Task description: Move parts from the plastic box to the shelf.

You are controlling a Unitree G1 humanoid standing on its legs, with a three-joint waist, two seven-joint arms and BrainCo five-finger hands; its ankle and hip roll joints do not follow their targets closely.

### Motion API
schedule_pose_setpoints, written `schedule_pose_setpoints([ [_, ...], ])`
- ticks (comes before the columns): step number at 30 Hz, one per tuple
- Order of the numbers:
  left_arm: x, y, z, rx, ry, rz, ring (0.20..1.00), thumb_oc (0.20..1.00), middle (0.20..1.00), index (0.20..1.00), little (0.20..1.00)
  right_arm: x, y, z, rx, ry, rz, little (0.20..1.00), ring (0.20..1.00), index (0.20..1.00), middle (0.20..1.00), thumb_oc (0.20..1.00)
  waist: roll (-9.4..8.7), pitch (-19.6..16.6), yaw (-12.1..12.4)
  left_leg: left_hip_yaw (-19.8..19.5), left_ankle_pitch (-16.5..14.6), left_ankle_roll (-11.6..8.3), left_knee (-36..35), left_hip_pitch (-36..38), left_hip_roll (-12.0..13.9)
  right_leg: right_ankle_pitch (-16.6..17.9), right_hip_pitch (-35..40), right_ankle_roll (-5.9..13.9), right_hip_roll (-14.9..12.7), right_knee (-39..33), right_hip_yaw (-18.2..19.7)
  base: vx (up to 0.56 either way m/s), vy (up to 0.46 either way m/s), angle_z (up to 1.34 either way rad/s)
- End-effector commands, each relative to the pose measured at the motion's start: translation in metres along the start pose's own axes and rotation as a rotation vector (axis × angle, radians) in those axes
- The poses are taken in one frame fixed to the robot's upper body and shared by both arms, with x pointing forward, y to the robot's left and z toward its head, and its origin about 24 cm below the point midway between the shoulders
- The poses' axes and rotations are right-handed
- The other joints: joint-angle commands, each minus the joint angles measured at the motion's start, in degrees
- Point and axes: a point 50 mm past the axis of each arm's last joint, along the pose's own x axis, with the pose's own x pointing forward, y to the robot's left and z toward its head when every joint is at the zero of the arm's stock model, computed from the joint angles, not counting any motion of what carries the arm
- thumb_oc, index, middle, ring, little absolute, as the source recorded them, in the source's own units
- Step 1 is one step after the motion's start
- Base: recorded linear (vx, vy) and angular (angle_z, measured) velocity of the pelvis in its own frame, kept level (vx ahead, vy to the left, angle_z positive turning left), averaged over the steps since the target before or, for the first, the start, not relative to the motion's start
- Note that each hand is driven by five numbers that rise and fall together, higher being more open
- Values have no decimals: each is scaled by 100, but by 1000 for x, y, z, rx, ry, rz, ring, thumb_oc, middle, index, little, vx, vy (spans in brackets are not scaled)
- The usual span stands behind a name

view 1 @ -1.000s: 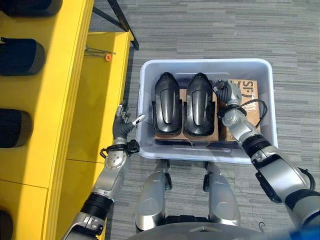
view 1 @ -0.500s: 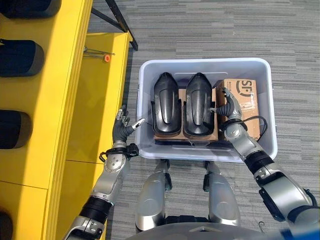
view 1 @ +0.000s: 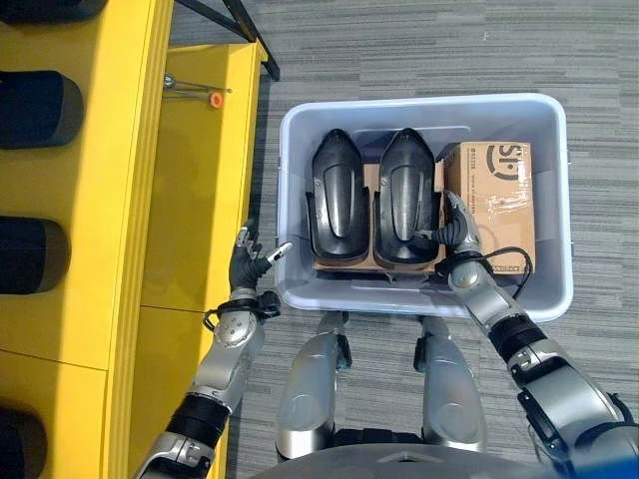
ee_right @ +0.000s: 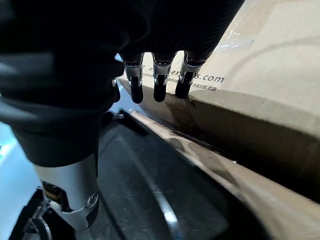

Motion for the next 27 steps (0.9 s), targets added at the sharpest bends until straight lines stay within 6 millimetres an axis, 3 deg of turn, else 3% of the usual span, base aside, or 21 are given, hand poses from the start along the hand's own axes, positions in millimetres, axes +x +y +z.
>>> schedule_pose_setpoints([
  [1,1,0,11,21,-69,3,1000,1000,1000,1000,1000,-1,13,11,17,-28,31,1000,1000,1000,1000,1000,-154,54,20,-302,-524,-156,751,-256,63,-379,-397,375,-465,742,-177,3,19,-11],
  [15,6,-14,14,6,-89,-28,1000,1000,1000,1000,1000,8,23,17,-39,-4,44,1000,1000,1000,1000,1000,-5,112,-3,-141,-538,-135,776,-611,-5,-303,-882,378,-504,796,-31,2,6,-3],
  [27,9,-23,20,2,-112,-49,1000,1000,1000,1000,1000,11,25,10,-97,39,41,1000,1000,1000,1000,1000,64,112,-38,-46,-569,-133,728,-684,-36,-274,-1057,400,-498,804,50,3,4,-1],
])
